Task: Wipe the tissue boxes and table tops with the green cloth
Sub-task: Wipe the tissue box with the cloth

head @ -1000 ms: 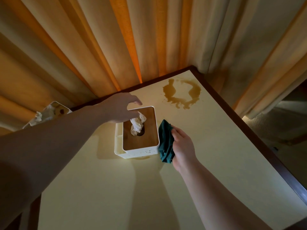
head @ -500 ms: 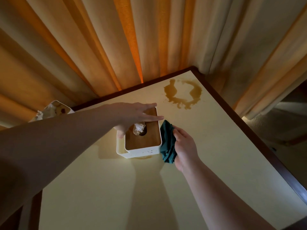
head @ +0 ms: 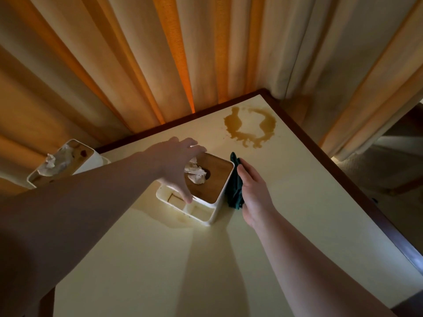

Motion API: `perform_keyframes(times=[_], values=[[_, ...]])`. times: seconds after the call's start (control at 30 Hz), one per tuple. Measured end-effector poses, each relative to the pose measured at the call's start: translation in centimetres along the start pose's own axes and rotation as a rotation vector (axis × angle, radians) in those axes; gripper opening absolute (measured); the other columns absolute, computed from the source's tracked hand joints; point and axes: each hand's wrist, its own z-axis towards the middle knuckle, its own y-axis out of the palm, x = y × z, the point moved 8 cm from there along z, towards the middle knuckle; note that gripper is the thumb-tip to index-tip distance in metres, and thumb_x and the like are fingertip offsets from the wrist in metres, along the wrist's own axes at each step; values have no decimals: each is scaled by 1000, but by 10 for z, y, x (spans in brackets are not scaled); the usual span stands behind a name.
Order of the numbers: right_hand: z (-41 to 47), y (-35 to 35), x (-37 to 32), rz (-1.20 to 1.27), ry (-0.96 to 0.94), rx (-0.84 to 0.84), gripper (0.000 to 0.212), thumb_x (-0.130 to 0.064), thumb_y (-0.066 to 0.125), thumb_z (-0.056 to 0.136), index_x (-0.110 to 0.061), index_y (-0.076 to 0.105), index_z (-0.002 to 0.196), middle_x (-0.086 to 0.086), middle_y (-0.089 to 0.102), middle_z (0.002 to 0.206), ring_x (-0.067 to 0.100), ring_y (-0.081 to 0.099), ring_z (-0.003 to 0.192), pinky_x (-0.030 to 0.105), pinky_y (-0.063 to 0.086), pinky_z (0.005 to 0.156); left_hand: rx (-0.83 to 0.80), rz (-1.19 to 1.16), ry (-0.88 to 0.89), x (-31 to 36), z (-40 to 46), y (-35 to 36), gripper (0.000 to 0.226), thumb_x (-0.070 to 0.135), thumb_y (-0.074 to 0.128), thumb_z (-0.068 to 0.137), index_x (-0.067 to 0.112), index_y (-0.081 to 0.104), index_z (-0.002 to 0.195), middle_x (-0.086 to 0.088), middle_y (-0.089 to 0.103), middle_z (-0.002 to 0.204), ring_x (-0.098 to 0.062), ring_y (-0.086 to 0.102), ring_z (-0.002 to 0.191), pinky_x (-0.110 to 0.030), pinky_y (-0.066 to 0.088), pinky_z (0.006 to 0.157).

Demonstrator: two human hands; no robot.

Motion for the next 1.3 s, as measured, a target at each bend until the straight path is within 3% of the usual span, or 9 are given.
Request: perform_keyframes(times=[0.1,0.17,0.3,0.57,0.77,0.9,1.07,1.17,1.3], values=[[4,5,4,49,5,-41,25,-35,54,107,-47,66,125,-11,71,128,16,66,121,47,52,107,38,-63,-20,0,-2,7,146,96,73,41,30,19,160,8,28,162,-18,33,143,-38,37,115],[4,10,7,74,-4,-63,30,-32,51,109,-43,63,135,-10,70,131,15,67,120,47,54,106,61,-151,-35,-2,-4,13,145,95,75,40,30,22,158,10,36,155,-14,39,135,-34,41,109],[-2,17,13,-24,-91,-62,37,-33,43,111,-44,54,145,-15,68,132,8,67,118,43,54,106,94,-189,-44,-3,-3,21,146,96,73,41,34,17,161,10,34,157,-15,35,139,-35,36,112],[-62,12,53,-70,-124,-58,42,-28,39,113,-50,42,148,-34,47,146,-13,43,136,31,33,123,139,-246,-78,-3,-1,27,146,91,78,37,34,21,159,10,36,154,-14,35,136,-36,38,108],[-55,19,32,-55,-190,-108,46,-27,42,111,-36,43,156,-19,58,145,0,56,131,33,47,113,158,-279,-71,-3,-1,24,144,88,82,36,32,27,157,10,40,150,-13,38,132,-37,40,108],[-17,28,-2,-40,-170,-93,44,-23,40,113,-35,44,155,-16,60,136,3,61,120,24,57,90,151,-284,-70,-3,-1,23,144,88,82,35,31,28,156,11,42,147,-12,40,129,-35,41,105],[11,20,5,-158,-89,-35,38,-42,39,107,-43,58,140,-17,69,121,8,66,114,43,53,106,147,-291,-75,-3,-1,23,142,85,85,36,32,28,155,11,42,147,-12,40,128,-33,41,101],[0,5,27,-148,-5,-19,33,-39,40,108,-35,72,118,-6,77,108,17,72,104,45,55,100,146,-281,-85,-2,0,23,143,84,86,37,32,27,156,11,42,148,-13,41,129,-34,42,102],[-45,-16,57,-147,57,-1,34,-30,43,110,-28,76,102,-1,78,94,18,70,90,35,50,80,145,-298,-96,-1,0,23,142,83,86,37,33,28,156,11,43,148,-14,42,129,-37,45,104]])
